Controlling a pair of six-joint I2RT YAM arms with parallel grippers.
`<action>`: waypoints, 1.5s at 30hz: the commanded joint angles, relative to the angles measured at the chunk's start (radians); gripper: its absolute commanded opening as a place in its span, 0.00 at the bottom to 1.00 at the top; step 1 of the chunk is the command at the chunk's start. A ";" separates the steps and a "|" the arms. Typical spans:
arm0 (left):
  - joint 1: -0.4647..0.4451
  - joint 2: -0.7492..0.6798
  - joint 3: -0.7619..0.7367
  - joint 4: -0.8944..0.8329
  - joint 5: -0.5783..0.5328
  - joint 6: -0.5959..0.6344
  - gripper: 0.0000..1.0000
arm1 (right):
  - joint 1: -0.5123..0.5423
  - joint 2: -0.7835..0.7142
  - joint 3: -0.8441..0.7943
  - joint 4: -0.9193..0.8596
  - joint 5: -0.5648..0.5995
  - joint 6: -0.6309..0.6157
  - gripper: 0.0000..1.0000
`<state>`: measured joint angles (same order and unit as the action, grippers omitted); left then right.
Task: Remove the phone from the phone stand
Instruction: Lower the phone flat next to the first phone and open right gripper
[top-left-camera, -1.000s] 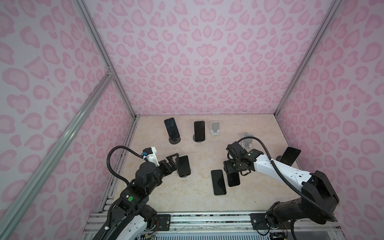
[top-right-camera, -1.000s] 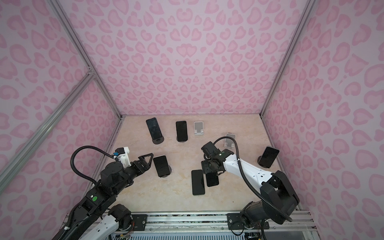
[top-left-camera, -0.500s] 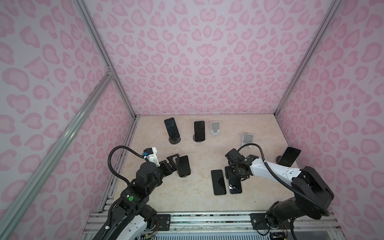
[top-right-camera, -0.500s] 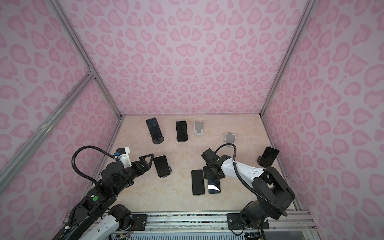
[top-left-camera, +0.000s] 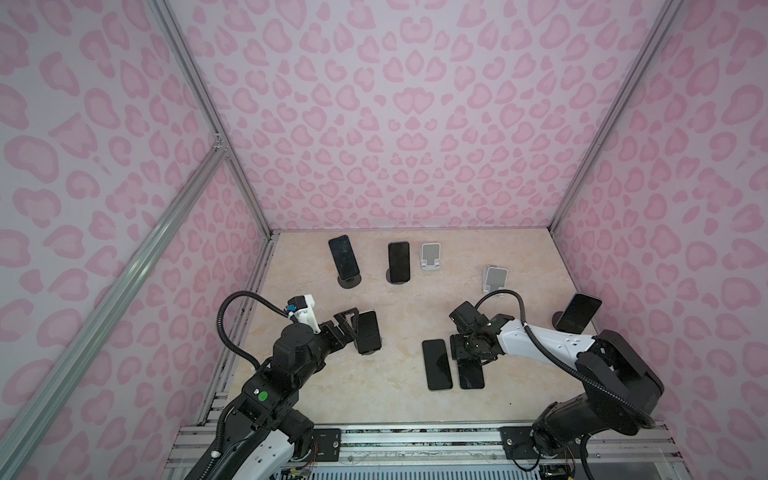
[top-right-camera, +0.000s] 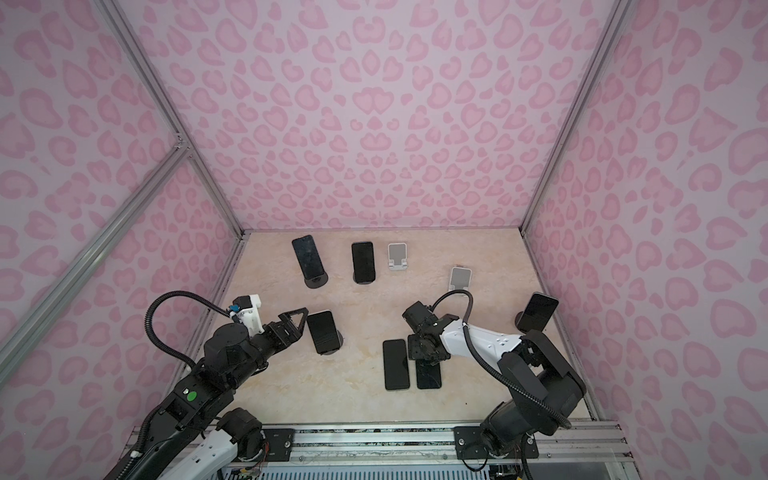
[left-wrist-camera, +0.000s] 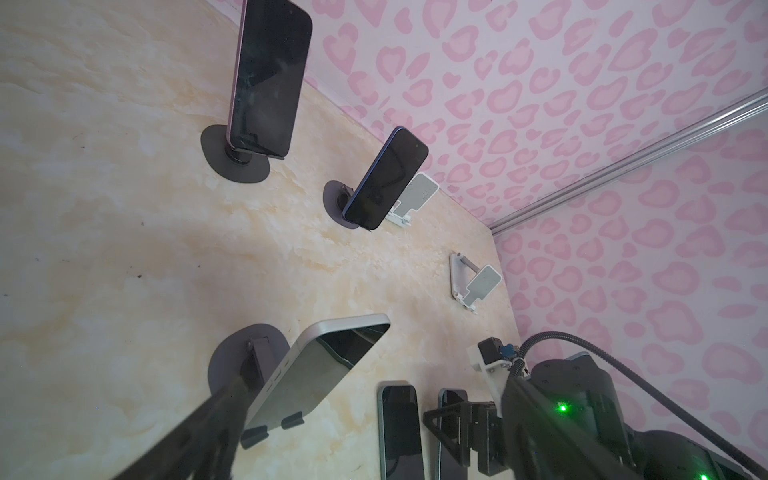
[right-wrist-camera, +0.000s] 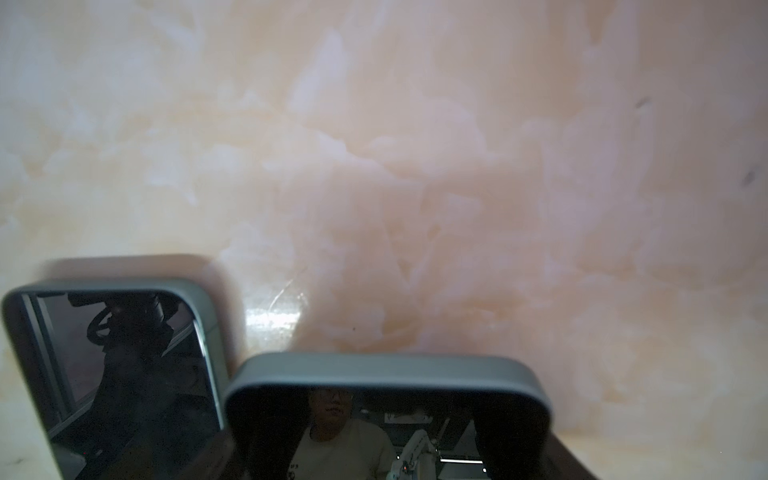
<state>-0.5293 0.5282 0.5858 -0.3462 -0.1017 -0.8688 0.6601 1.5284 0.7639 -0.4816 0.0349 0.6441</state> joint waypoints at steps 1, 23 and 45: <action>0.000 0.005 0.022 -0.010 -0.007 0.020 0.98 | 0.001 0.020 -0.035 0.057 -0.003 0.041 0.73; 0.000 0.050 0.055 -0.008 -0.003 0.010 0.98 | 0.074 0.028 -0.100 0.098 -0.021 0.093 0.78; 0.001 0.020 0.058 -0.022 -0.006 0.007 0.98 | 0.083 -0.037 -0.071 0.019 -0.049 0.093 0.74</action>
<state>-0.5293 0.5503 0.6338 -0.3660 -0.1051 -0.8623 0.7399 1.4899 0.7033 -0.3683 0.0780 0.7048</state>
